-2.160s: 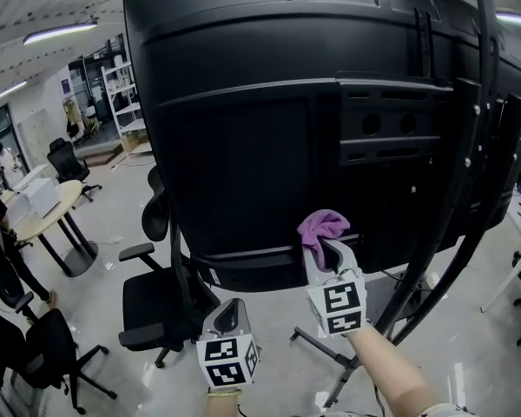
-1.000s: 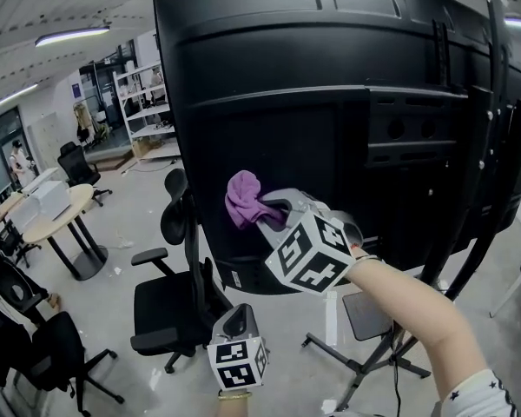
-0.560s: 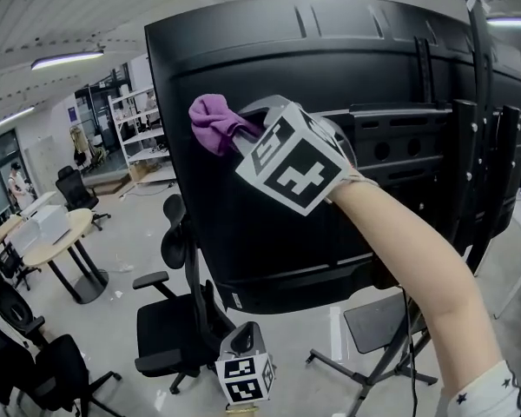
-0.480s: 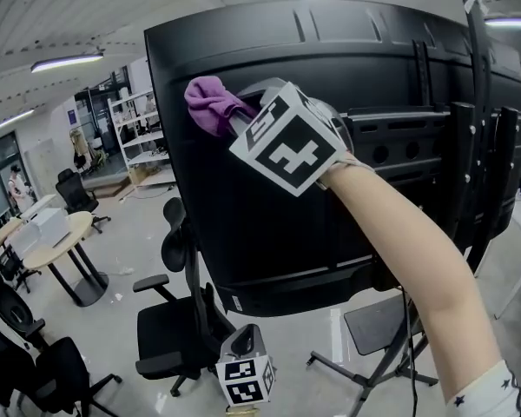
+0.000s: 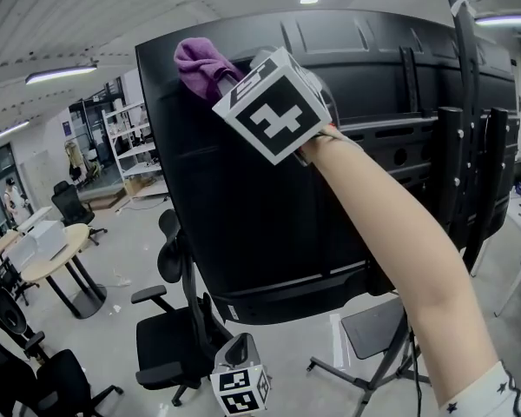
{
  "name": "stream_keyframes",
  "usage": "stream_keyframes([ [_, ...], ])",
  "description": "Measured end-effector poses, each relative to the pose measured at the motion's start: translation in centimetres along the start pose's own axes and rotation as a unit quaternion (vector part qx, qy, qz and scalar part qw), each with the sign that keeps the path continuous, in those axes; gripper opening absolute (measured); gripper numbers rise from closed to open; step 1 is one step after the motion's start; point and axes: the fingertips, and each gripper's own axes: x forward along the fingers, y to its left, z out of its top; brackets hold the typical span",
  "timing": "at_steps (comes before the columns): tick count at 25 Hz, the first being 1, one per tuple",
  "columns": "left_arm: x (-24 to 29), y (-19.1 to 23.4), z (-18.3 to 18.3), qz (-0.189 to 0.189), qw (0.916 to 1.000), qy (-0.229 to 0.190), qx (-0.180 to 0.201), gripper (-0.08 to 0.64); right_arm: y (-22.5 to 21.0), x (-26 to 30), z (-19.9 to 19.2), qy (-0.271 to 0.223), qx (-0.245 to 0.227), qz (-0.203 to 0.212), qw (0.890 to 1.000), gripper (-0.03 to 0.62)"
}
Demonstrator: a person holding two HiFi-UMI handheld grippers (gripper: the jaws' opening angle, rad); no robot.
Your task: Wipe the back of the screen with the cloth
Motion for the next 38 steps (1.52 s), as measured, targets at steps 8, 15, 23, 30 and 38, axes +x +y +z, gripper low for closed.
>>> stream_keyframes([
  [8,-0.3,-5.4,0.3,-0.041,0.9991,-0.005,-0.008,0.008,8.2,-12.4,-5.8,-0.045,0.054,0.064,0.995,0.055],
  [15,-0.3,-14.2,-0.5,-0.076,0.9971,0.004,-0.010,0.008,10.7,-26.0,-19.2,0.015,0.178,0.059,0.982,0.055],
  [23,-1.1,-29.0,-2.1,-0.108,0.9938,0.017,-0.024,0.008,6.9,-42.7,-32.9,0.107,0.293,-0.011,0.950,0.055],
  [30,-1.2,-46.2,-3.3,-0.160,0.9864,0.011,-0.034,0.008,-0.5,-55.6,-39.7,0.128,0.262,-0.031,0.956,0.055],
  [38,-0.5,-58.7,-4.4,-0.214,0.9765,0.027,-0.009,0.008,-6.1,-64.1,-47.4,0.175,0.305,-0.092,0.931,0.055],
])
